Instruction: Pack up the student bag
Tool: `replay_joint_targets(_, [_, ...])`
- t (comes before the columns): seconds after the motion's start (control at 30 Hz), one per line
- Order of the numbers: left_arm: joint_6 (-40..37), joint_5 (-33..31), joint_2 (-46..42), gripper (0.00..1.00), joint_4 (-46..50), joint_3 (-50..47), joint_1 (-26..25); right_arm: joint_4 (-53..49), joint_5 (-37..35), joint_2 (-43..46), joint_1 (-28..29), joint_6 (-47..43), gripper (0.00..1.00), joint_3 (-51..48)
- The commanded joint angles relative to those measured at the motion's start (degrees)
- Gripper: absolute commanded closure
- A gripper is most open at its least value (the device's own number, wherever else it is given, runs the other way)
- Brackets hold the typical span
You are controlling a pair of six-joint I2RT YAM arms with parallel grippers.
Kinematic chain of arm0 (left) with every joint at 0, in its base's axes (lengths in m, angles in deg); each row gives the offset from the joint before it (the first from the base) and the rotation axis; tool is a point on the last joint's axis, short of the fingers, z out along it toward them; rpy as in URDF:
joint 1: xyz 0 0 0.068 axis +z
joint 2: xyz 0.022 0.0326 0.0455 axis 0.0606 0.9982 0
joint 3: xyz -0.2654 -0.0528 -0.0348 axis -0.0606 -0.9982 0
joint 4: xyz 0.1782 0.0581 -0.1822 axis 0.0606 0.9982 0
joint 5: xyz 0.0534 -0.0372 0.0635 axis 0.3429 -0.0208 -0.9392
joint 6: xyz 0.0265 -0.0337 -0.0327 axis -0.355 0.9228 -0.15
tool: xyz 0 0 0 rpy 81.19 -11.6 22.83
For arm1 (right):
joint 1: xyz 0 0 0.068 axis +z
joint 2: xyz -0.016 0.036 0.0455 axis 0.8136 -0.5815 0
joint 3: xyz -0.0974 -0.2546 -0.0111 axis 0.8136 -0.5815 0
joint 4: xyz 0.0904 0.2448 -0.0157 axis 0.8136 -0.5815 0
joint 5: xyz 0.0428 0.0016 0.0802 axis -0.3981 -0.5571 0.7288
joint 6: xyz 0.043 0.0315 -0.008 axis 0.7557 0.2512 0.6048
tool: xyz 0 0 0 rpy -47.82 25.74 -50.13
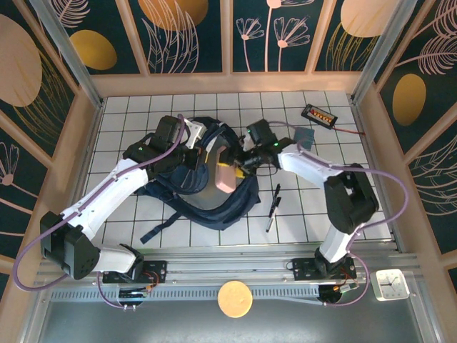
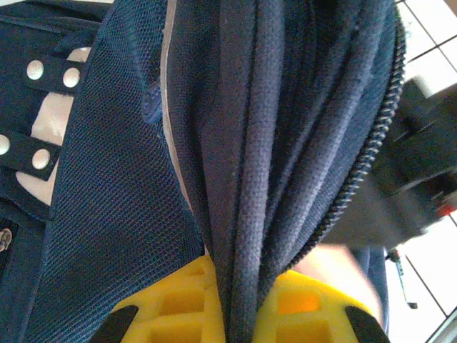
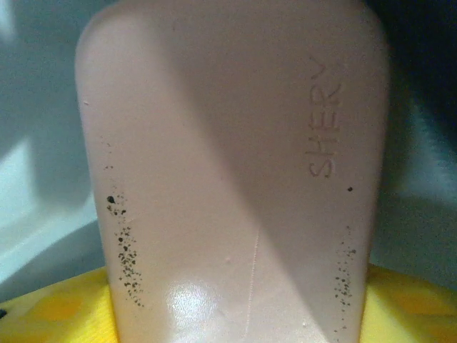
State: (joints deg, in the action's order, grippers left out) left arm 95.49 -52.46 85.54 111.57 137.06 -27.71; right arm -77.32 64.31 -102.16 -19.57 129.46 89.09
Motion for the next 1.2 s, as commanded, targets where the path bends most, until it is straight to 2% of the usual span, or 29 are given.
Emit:
replay_joint_targets(0.0, [2.7, 3.3, -4.3, 1.00, -9.9, 1.7, -0.2, 12.2, 1.1, -2.8, 2.0, 8.4, 0.39, 0.9])
replay_joint_targets(0.03, [3.2, 3.4, -4.8, 1.00, -10.3, 1.3, -0.2, 13.3, 0.7, -4.4, 2.3, 8.5, 0.38, 2.0])
replay_joint_targets(0.13, [4.0, 3.8, -5.7, 1.00, -10.9, -0.1, -0.2, 14.8, -0.2, -9.1, 2.8, 8.1, 0.23, 6.5])
replay_joint_targets(0.23, [4.2, 3.4, -6.1, 1.00, -11.1, -1.1, -0.2, 19.2, 1.1, -11.1, 2.9, 9.3, 0.14, 8.9])
replay_joint_targets(0.3, [4.3, 3.2, -6.2, 1.00, -11.2, -1.6, -0.2, 21.0, 1.2, -10.4, 2.9, 9.9, 0.01, 8.3])
replay_joint_targets(0.5, [4.3, 2.8, -5.9, 1.00, -12.1, -2.9, 0.0, 16.7, -0.8, -4.6, 2.0, 7.7, 0.01, 4.4])
replay_joint_targets(0.67, [4.0, 2.7, -5.1, 1.00, -12.7, -4.0, 0.0, 3.3, -8.3, 4.3, 0.4, 0.1, 0.01, 5.5])
replay_joint_targets(0.8, [3.2, 2.0, -4.6, 1.00, -12.6, -4.6, 0.1, -7.4, -14.5, 12.3, -3.2, -4.7, 0.01, 4.6])
replay_joint_targets(0.9, [3.0, 2.0, -4.4, 1.00, -12.7, -4.8, 0.1, -14.0, -19.1, 16.1, -9.7, -9.0, 0.01, 3.1])
replay_joint_targets(1.0, [3.1, 2.3, -4.4, 1.00, -12.7, -4.8, 0.1, -18.5, -22.3, 16.4, -16.7, -14.7, 0.01, 2.9])
replay_joint_targets(1.17, [2.7, 2.0, -4.4, 1.00, -12.1, -4.4, 0.2, -23.2, -27.7, 8.0, -24.0, -26.9, 0.01, 6.2])
